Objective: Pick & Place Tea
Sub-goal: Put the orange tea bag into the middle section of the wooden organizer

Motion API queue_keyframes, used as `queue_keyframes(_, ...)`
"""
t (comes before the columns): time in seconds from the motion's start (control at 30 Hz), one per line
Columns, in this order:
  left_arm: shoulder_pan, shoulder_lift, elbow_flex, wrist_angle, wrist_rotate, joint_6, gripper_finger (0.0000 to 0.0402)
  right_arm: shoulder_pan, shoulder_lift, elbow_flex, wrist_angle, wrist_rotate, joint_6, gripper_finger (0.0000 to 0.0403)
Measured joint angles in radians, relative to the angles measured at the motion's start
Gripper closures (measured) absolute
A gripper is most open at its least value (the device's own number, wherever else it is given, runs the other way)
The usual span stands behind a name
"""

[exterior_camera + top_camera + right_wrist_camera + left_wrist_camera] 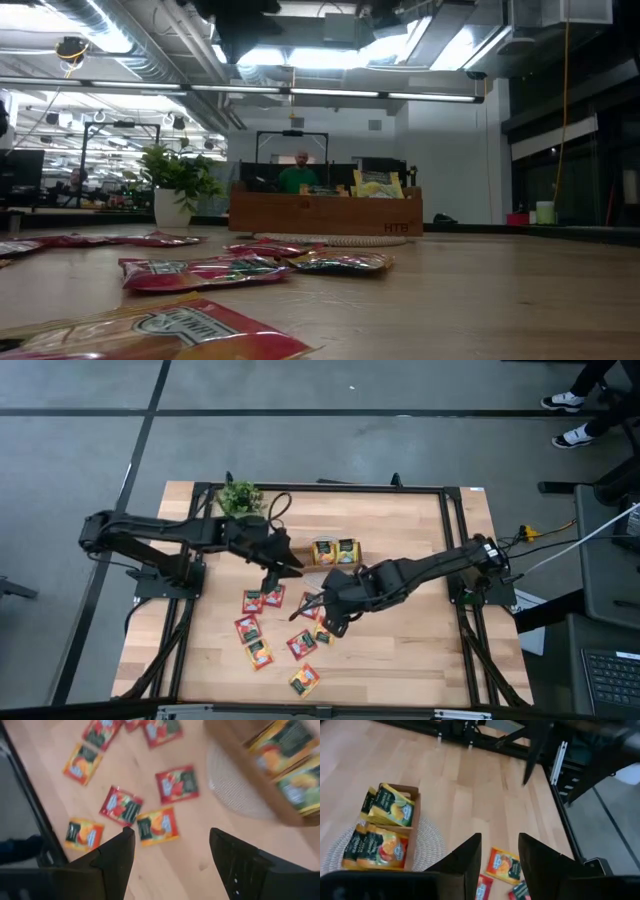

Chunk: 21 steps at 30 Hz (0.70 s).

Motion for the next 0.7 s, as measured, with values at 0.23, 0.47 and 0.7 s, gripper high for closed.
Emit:
queue_keyframes(0.23,-0.139,-0.055,0.0,-0.006,-0.176,-0.016,0.0277,-0.004,0.0,-0.132,0.098,-0.087,0.003,0.0147)
queue_keyframes(0.47,-0.224,-0.057,0.0,-0.007,-0.277,-0.019,0.0277,-0.004,0.005,-0.183,0.164,-0.114,0.026,0.0147)
queue_keyframes(0.7,-0.265,-0.057,0.0,-0.007,-0.279,-0.03,0.0277,-0.004,0.045,-0.184,0.195,-0.115,0.004,0.0147)
